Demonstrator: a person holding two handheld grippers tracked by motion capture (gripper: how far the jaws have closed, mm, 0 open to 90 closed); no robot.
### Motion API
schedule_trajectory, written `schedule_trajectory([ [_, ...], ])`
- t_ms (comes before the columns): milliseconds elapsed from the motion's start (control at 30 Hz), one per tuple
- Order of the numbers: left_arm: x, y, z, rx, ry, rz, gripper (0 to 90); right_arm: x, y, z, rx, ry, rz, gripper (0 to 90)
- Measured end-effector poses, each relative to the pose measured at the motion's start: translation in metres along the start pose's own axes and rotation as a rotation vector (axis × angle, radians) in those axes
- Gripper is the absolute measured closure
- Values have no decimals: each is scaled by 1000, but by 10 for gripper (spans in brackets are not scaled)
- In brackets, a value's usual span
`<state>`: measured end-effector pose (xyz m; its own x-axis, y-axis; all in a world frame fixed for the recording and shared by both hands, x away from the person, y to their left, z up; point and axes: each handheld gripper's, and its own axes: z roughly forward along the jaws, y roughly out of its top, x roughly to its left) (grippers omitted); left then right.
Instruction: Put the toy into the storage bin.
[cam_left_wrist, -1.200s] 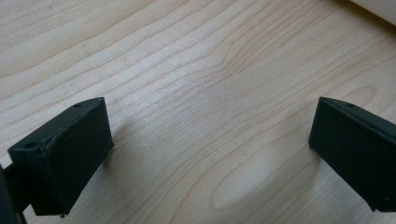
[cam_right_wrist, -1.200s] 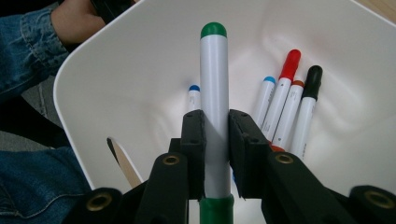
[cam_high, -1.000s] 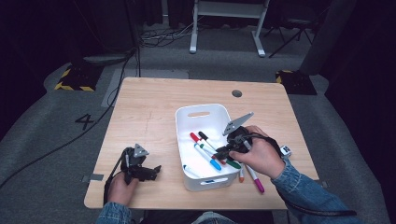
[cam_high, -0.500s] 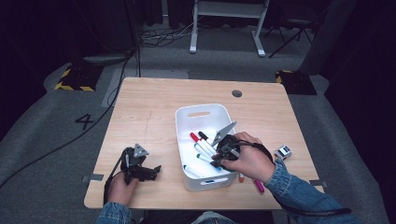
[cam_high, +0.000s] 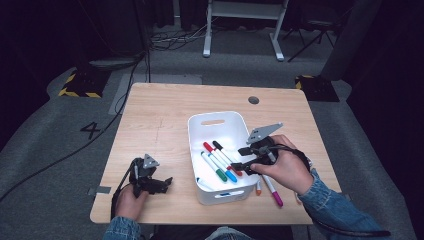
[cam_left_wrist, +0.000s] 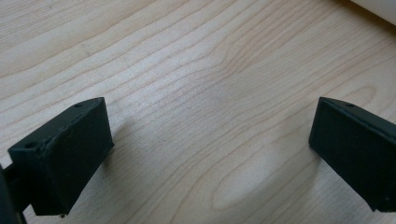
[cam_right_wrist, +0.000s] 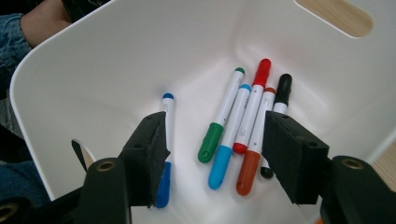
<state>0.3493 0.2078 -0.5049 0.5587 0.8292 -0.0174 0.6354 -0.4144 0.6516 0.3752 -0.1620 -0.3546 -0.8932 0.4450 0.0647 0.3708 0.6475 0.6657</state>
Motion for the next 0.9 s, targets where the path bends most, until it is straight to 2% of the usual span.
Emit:
schedule_trajectory([
  [233, 0, 0, 0, 1, -1, 0, 0, -15, -14, -23, -46, -25, 69, 420],
  [400, 0, 0, 0, 0, -4, -2, 0, -22, -21, -37, -74, -47, 81, 438],
  [633, 0, 0, 0, 0, -4, -2, 0, -35, -36, -49, -70, -84, 136, 446],
  [700, 0, 0, 0, 1, -4, -2, 0, -40, -43, -50, -50, -107, 153, 452],
  [733, 0, 0, 0, 0, -4, -2, 0, -42, -46, -49, -48, -111, 145, 454],
  [900, 0, 0, 0, 0, -4, -1, 0, -49, -61, -46, -1, -121, 174, 471],
])
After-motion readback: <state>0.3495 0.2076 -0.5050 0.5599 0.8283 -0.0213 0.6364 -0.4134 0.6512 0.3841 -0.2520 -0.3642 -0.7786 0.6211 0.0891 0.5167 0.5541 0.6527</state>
